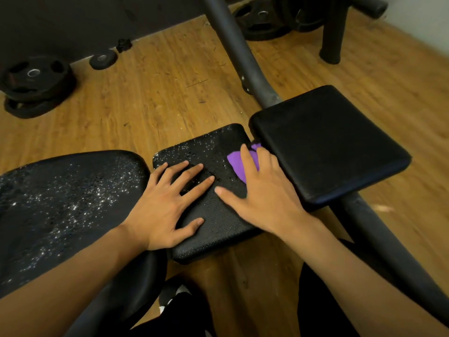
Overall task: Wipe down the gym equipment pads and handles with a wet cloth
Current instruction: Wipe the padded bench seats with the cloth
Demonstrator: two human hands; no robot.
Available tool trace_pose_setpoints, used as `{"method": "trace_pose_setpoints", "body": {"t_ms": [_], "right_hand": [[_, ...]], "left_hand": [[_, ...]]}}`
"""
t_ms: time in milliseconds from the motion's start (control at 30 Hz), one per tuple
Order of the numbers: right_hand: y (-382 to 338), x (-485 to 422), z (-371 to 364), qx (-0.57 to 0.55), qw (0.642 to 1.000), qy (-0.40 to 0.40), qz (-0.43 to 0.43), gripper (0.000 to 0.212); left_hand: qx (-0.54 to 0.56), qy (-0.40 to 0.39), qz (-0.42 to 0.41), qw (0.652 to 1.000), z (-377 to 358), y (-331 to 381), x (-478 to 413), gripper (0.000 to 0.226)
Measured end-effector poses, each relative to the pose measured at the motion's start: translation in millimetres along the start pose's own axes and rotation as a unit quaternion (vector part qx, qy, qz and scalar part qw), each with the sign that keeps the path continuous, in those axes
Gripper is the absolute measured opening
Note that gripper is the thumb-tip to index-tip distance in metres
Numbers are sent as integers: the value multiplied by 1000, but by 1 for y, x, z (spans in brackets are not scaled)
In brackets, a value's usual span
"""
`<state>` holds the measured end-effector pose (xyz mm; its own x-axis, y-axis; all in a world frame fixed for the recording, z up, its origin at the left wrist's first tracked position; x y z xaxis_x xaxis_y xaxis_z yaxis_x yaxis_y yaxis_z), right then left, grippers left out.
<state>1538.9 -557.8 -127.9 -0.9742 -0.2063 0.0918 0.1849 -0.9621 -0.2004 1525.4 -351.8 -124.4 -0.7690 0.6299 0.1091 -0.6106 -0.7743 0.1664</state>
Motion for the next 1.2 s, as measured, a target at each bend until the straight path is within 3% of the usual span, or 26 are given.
{"method": "trace_pose_setpoints", "body": {"t_ms": [100, 367, 600, 867, 1067, 1200], "right_hand": [[2, 23, -2, 20, 1000, -17, -4, 108], [-5, -71, -3, -41, 999, -9, -7, 96], [4, 21, -5, -5, 1000, 6, 2, 100], [-9, -109, 4, -50, 998, -23, 16, 83], [3, -8, -2, -22, 1000, 20, 3, 98], [-1, -35, -1, -41, 999, 4, -6, 101]], "left_hand": [[11, 8, -3, 1000, -1, -1, -2, 80], [17, 14, -3, 1000, -2, -2, -3, 79], [28, 23, -7, 999, -1, 0, -3, 80], [30, 11, -1, 1000, -2, 0, -4, 80], [27, 19, -11, 999, -2, 0, -4, 81], [25, 20, -12, 999, -2, -1, -6, 81]]}}
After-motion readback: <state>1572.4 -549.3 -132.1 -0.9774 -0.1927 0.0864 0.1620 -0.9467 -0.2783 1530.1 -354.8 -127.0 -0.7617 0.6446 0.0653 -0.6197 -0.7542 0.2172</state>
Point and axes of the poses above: each hand's wrist, its own x-axis away from the middle knuckle, its own z-axis out of the back of the hand, y = z × x, the point moved 5 cm from there along -x, towards the middle knuckle, and after that the axes turned 13 degrees about x, right-handed, at the moved point
